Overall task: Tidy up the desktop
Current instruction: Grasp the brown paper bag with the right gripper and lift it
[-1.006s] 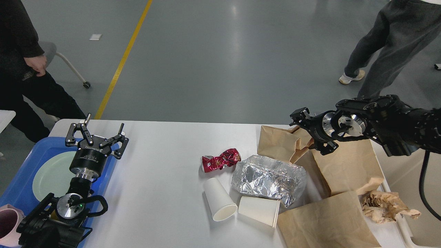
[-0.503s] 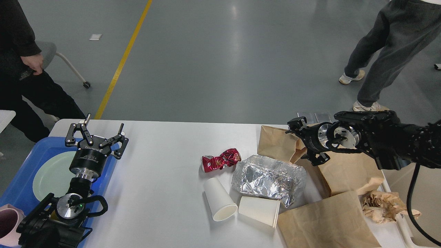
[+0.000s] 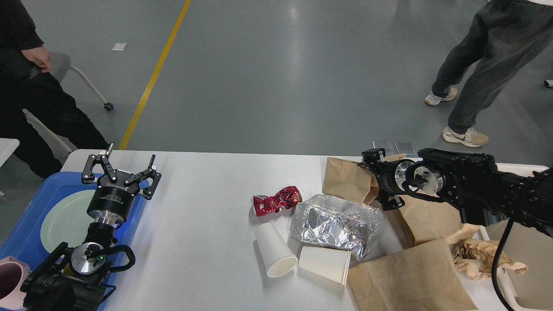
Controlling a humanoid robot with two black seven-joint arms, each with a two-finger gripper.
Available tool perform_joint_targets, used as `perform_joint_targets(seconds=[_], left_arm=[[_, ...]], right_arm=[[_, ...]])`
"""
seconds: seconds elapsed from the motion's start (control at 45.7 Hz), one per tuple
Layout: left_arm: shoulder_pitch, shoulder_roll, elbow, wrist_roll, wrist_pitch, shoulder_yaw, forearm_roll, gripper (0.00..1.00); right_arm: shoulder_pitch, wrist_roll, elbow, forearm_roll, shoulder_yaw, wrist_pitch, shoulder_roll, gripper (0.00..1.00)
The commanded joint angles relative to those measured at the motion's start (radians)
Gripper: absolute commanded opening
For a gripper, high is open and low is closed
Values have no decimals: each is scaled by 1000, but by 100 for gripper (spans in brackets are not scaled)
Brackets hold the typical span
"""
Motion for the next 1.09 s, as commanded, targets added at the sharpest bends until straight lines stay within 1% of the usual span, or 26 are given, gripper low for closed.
perform_joint_targets(seconds=[0.0,0.153,0.219,0.263,0.459,0.547,0.635,0.831,0.963,1.072], left_arm=[[0,0,1,0,0,-1,0,96],[0,0,1,0,0,1,0,96],[0,0,1,0,1,1,0,96],[0,0,-1,0,0,1,0,96],[0,0,-1,0,0,-1,0,96],[0,0,-1,0,0,-1,0,96],[0,0,-1,0,0,1,0,96],[0,0,-1,0,0,-1,0,96],[0,0,-1,2,0,-1,0,96],[0,0,-1,2,0,-1,0,96]], right_arm=[[-20,-1,-10,3,40,-7,3,85],[-30,-3,-10,20,60,-15,2,39],[-30,-4,-10,20,54,-18,-2,17],[-28,-6,-5,17,49,-16,0,0],[-25,-7,-7,0,40,-18,-5,0],[-17,-15,-5,-3,34,-18,-6,0],[-4,-30,-2,-9,6,-18,-3,0],[52,-34,2,-18,-69,-18,0,0],[110,-35,7,-20,-133,-12,0,0],[208,-47,42,-44,-276,4,12,0]])
